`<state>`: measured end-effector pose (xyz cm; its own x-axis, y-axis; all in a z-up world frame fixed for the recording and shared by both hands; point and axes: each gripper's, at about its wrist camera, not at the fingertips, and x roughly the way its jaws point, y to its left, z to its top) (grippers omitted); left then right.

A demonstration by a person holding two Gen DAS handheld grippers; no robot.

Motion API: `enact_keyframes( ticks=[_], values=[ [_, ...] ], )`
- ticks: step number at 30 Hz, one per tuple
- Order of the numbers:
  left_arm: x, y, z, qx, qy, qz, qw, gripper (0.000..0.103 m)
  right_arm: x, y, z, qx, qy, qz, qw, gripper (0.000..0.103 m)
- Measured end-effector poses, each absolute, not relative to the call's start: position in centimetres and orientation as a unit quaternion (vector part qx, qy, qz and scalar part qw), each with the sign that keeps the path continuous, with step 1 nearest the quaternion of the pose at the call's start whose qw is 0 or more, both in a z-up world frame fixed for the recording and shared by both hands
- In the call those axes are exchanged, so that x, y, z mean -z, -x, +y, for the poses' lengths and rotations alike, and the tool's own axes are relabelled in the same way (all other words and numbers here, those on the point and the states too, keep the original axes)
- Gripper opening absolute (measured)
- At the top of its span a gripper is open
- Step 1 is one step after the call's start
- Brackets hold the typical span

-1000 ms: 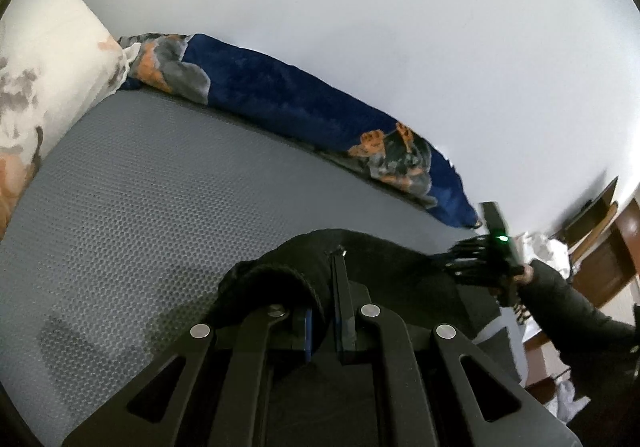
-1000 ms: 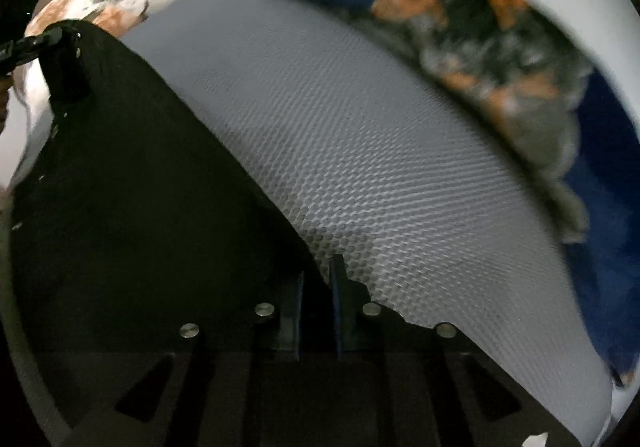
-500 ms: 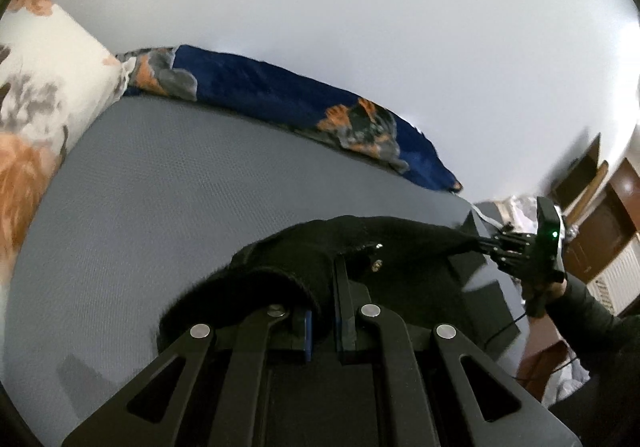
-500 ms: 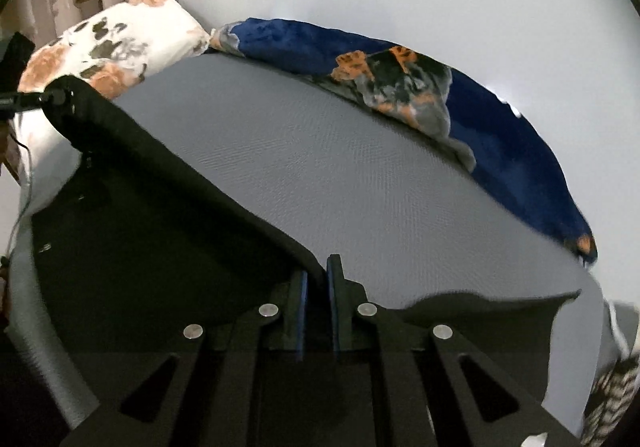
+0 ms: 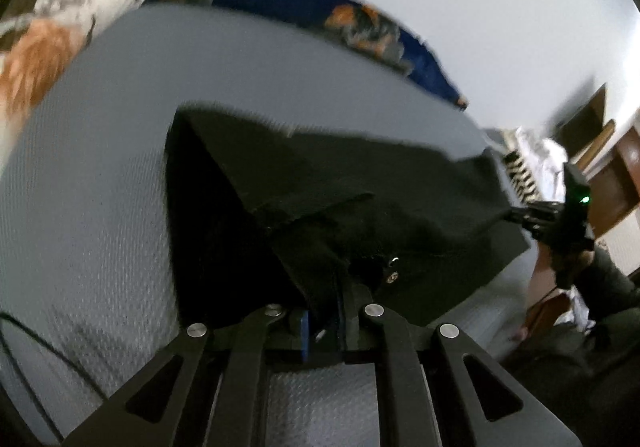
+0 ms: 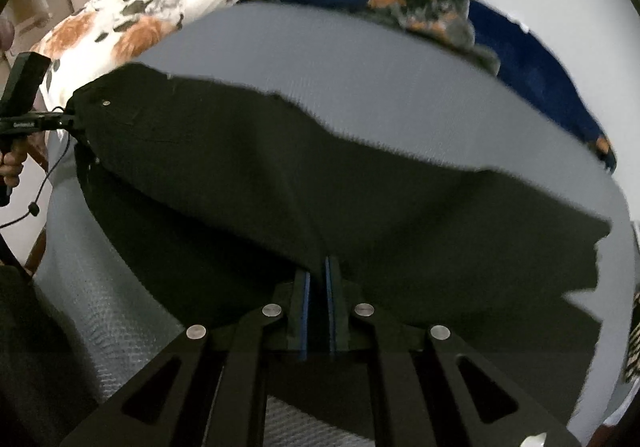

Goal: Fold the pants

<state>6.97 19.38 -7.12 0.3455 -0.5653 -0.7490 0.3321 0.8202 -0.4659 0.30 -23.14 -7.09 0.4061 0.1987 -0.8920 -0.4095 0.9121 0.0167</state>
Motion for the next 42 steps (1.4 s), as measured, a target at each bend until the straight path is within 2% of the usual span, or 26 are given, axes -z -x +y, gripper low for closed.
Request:
enact_keyframes(
  ticks=[3, 6, 10, 15, 21, 34, 36, 37, 38, 42],
  values=[
    [8.7, -6.6, 19.2, 0.264, 0.103, 0.522, 0.804, 0.014, 8.9, 0.0, -22.7, -0.180, 0.109, 0.526, 0.824, 0.005],
    [8.9, -6.4, 19.2, 0.250, 0.091, 0.530, 0.805, 0.025, 10.5, -0.2, -22.5, -0.177, 0.112, 0.541, 0.814, 0.005],
    [8.2, -5.9, 19.9, 0.219, 0.080, 0.544, 0.806, 0.058, 11.0, -0.7, -22.5, -0.175, 0.112, 0.548, 0.810, 0.005],
    [6.7, -4.7, 21.8, 0.195, 0.105, 0.545, 0.809, 0.060, 10.9, -0.8, -22.5, -0.176, 0.112, 0.548, 0.810, 0.005],
    [6.2, -3.5, 25.6, 0.163, 0.270, 0.558, 0.767, 0.060, 11.0, -0.9, -22.7, -0.179, 0.110, 0.544, 0.812, 0.006],
    [9.2, -4.6, 22.8, 0.138, 0.440, 0.551, 0.696, 0.060, 10.8, -0.5, -22.8, -0.176, 0.105, 0.534, 0.820, 0.006],
    [9.3, -4.8, 22.8, 0.132, 0.448, 0.541, 0.699, 0.051, 10.3, -0.5, -23.1, -0.173, 0.097, 0.531, 0.824, 0.006],
    [9.0, -5.1, 22.6, 0.131, 0.441, 0.537, 0.707, 0.030, 10.0, -0.4, -23.2, -0.170, 0.093, 0.528, 0.827, 0.006],
    [8.6, -5.3, 22.6, 0.134, 0.433, 0.533, 0.715, 0.023, 9.5, -0.2, -23.2, -0.167, 0.088, 0.526, 0.829, 0.006],
    [6.2, -6.4, 22.9, 0.153, 0.407, 0.508, 0.743, 0.017, 7.2, 0.6, -22.8, -0.167, 0.089, 0.510, 0.839, 0.006]
  ],
)
